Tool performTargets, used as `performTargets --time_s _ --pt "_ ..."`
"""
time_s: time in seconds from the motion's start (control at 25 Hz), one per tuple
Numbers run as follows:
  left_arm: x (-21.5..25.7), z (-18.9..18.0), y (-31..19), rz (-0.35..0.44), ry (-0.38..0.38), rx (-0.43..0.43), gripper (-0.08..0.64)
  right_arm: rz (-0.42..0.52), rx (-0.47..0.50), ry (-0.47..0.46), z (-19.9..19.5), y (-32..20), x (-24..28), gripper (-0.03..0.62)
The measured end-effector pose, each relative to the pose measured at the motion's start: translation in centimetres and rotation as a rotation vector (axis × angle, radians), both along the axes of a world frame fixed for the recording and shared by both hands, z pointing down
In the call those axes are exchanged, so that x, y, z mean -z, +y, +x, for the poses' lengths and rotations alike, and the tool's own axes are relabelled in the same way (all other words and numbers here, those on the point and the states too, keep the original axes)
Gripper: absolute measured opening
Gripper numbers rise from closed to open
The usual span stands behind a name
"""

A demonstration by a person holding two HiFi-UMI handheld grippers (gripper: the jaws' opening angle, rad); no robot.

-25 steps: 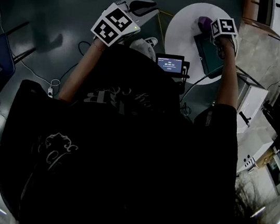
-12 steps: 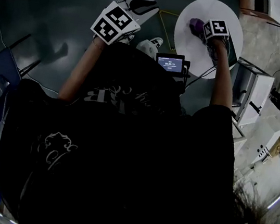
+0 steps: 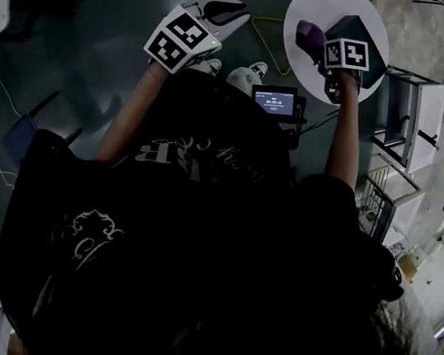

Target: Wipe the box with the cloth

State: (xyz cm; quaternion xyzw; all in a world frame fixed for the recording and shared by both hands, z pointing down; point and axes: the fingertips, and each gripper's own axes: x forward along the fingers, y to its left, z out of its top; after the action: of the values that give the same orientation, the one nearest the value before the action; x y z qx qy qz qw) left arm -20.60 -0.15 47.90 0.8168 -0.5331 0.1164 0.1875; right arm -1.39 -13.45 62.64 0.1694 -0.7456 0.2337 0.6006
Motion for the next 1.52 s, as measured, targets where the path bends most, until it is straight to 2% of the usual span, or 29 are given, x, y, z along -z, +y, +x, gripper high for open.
performTargets --time_s 0.28,0.6,1.0,1.28,1.52 --pt "1.5 3.6 -0.6 0.024 0.003 -0.135 0.066 0.057 -0.076 -0.128 1.2 4.6 4.4 0.101" --pt "0.6 8.6 -2.2 0.011 -0.013 -0.264 0.066 0.119 -0.252 -0.256 4.8 6.9 6.8 0.101" --pt "1.9 24.4 4.7 0.015 -0.054 -0.448 0.066 0.201 -0.499 -0.374 18.5 17.3 9.5 0.101" --pt "1.8 31.5 11.3 0.012 -0.067 -0.462 0.066 0.247 -0.611 -0.449 25.6 23.5 11.0 0.101" --pt "1.2 34.4 15.7 0.001 -0.058 -0.453 0.066 0.263 -0.634 -0.506 27.8 27.4 11.5 0.101"
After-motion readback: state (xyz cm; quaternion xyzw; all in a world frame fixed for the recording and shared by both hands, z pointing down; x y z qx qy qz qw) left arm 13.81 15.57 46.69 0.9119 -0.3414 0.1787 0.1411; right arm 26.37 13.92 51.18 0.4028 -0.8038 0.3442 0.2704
